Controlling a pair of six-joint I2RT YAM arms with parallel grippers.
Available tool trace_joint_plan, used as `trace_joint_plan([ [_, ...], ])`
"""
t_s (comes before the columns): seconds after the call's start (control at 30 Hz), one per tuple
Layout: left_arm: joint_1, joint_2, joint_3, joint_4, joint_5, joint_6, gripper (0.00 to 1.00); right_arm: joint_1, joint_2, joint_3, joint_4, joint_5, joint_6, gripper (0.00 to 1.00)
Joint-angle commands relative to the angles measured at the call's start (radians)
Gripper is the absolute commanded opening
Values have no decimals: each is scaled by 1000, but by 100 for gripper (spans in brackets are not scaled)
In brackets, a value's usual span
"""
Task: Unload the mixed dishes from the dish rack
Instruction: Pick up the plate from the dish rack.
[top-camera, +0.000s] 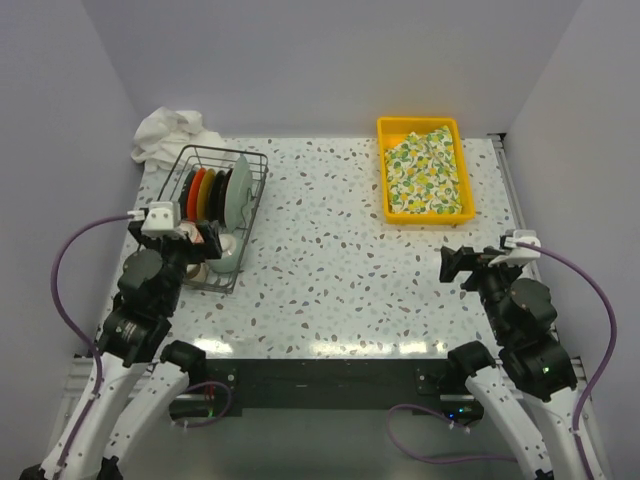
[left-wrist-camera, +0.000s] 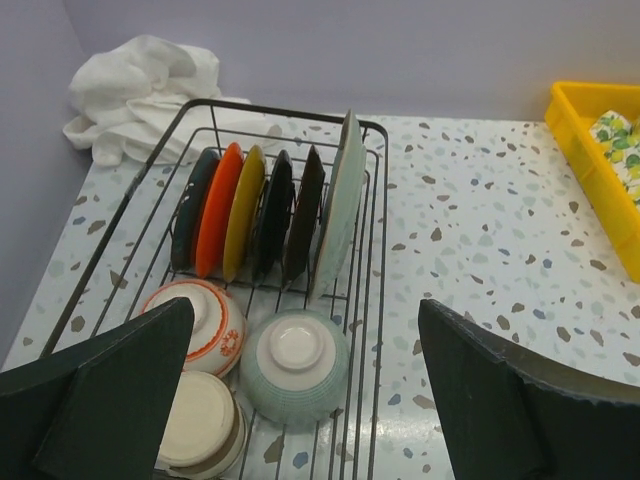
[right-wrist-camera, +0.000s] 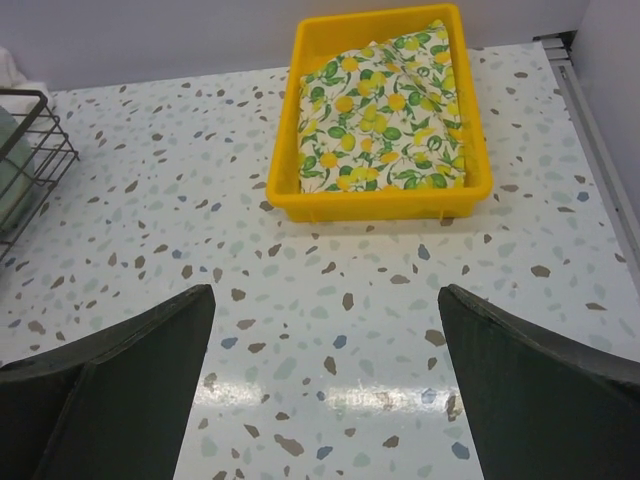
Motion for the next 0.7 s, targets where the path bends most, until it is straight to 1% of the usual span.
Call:
trace_joint_plan([
  [0.0,2,166,80,33,-2,-62,99,7,32,7,45,-61,18,99],
  [0.07,2,233,114,12,-1,-67,97,7,44,5,51,-86,22,99],
  [0.1,2,304,151,7,5,-64,95,7,45,5,52,-97,25,99],
  [0.13,2,339,171,-1,14,-62,95,7,51,1,55,-106,26,99],
  [0.2,3,433,223,-1,30,-47,91,7,55,-2,62,-144,32,99],
  [0.27,5,493,255,10,56,-35,88,7,62,-9,63,-166,38,99],
  [0.3,6,552,289,11,65,-21,86,5,61,-10,63,-173,43,99],
  [0.37,32,611,324,8,102,-13,82,7,64,-12,60,-183,45,99],
  [0.4,46,664,353,8,123,-13,78,5,62,-12,59,-189,45,99],
  [0.5,159,753,407,10,255,-36,71,7,62,-12,51,-207,45,99],
  [0.53,173,774,420,7,295,-38,70,7,62,-12,48,-210,46,99],
  [0.63,190,853,472,-13,315,-16,68,7,62,-13,36,-216,48,99],
  [0.67,192,890,487,-19,321,-9,66,7,61,-13,29,-216,49,98],
])
